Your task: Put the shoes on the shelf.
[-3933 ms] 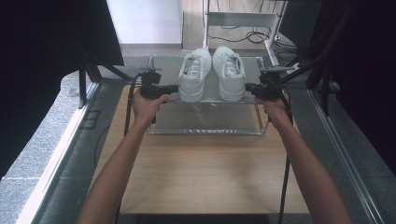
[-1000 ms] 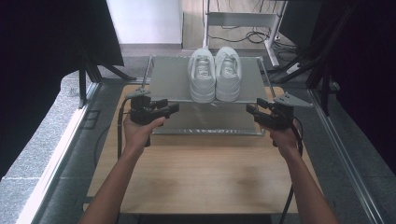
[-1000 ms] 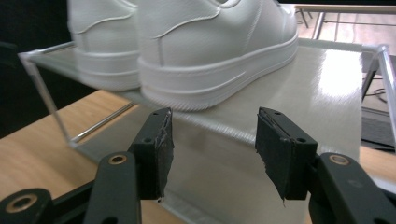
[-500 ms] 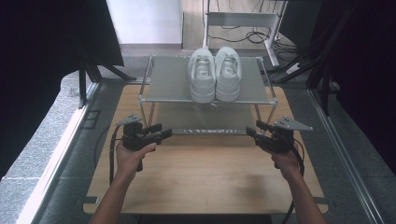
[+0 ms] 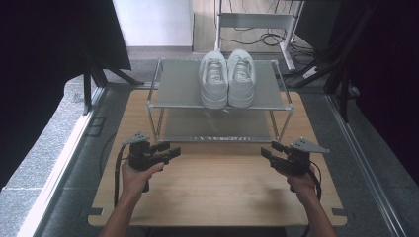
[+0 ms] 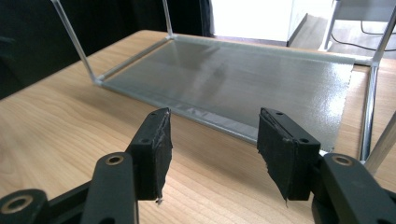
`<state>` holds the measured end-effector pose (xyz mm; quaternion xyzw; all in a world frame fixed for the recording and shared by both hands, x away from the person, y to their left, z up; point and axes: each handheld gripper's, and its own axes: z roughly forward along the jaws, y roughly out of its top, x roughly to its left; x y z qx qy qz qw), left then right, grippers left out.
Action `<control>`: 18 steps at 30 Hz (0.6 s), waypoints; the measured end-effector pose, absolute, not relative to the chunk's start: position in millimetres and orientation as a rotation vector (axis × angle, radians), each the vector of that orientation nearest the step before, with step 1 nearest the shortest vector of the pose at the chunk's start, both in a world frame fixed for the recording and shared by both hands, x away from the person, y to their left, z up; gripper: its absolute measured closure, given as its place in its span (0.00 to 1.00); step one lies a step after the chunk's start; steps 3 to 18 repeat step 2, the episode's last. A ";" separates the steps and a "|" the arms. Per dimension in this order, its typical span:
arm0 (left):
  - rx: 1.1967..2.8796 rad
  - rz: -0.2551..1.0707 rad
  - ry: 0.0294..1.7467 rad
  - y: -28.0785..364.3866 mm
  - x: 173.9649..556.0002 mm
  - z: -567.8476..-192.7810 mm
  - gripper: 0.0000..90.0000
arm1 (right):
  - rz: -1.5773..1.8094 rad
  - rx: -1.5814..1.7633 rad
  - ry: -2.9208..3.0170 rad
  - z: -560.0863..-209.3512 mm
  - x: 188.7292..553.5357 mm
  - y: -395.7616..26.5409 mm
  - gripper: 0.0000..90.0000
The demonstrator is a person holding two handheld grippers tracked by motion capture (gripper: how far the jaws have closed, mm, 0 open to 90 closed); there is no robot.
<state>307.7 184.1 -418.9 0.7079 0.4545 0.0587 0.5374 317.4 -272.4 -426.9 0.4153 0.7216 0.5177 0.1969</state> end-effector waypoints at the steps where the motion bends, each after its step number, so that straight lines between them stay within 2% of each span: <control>1: 1.685 0.140 1.082 184.1 307.7 -418.9 0.42 | 1.450 1.163 2.020 -426.9 317.4 -272.4 0.50; 18: 1.686 0.140 1.087 182.9 307.6 -419.8 0.42 | 1.459 1.163 2.018 -426.8 315.7 -274.3 0.50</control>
